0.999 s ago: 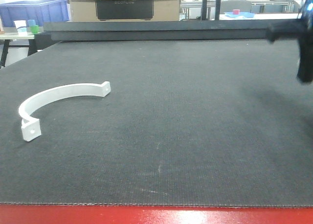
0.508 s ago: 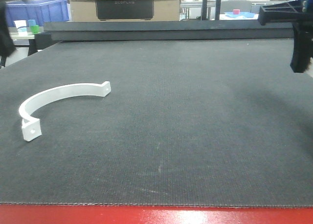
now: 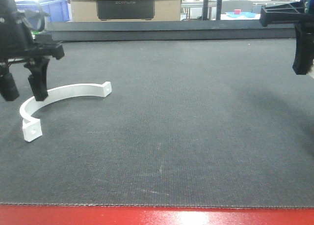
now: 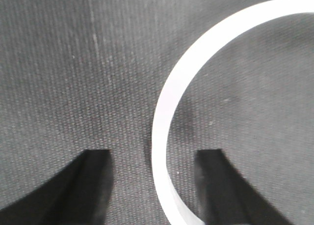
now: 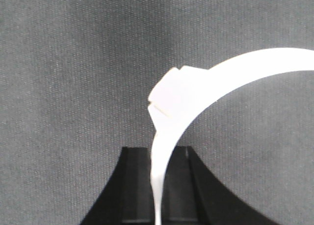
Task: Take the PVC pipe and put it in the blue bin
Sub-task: 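Close the left gripper on the arc of the other white clamp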
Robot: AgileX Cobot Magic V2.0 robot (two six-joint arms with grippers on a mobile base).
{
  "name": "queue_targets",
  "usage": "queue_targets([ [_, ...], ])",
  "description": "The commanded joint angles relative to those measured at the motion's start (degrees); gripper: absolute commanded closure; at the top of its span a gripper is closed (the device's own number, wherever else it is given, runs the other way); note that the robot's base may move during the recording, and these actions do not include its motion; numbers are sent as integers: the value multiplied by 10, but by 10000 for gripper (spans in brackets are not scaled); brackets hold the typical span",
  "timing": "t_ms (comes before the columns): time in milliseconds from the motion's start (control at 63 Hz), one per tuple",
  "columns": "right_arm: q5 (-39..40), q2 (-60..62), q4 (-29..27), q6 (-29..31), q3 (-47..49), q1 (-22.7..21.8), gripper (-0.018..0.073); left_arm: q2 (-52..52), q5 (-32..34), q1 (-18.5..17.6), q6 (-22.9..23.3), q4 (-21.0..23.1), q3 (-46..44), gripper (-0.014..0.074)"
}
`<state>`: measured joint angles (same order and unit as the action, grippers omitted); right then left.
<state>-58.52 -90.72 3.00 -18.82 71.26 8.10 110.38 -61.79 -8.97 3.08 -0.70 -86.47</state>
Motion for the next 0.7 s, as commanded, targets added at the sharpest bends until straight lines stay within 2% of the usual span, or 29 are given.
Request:
queue_targets([
  [0,12,5,0,2,1,-1,713,7,-2,-3,0,7,-5,289],
  [95,22,5,0,2,1,-1,713,19,-3,-3,0,7,-5,330],
  [301,35,5,0,2,1,-1,713,25,-2,-3,0,15,-4,562],
  [460,35,5,0,11,1,-1,713,25,20,-3,0,15,0,699],
  [682,31,10,0,14,2,-1,713,26,23,-3,0,15,0,707],
])
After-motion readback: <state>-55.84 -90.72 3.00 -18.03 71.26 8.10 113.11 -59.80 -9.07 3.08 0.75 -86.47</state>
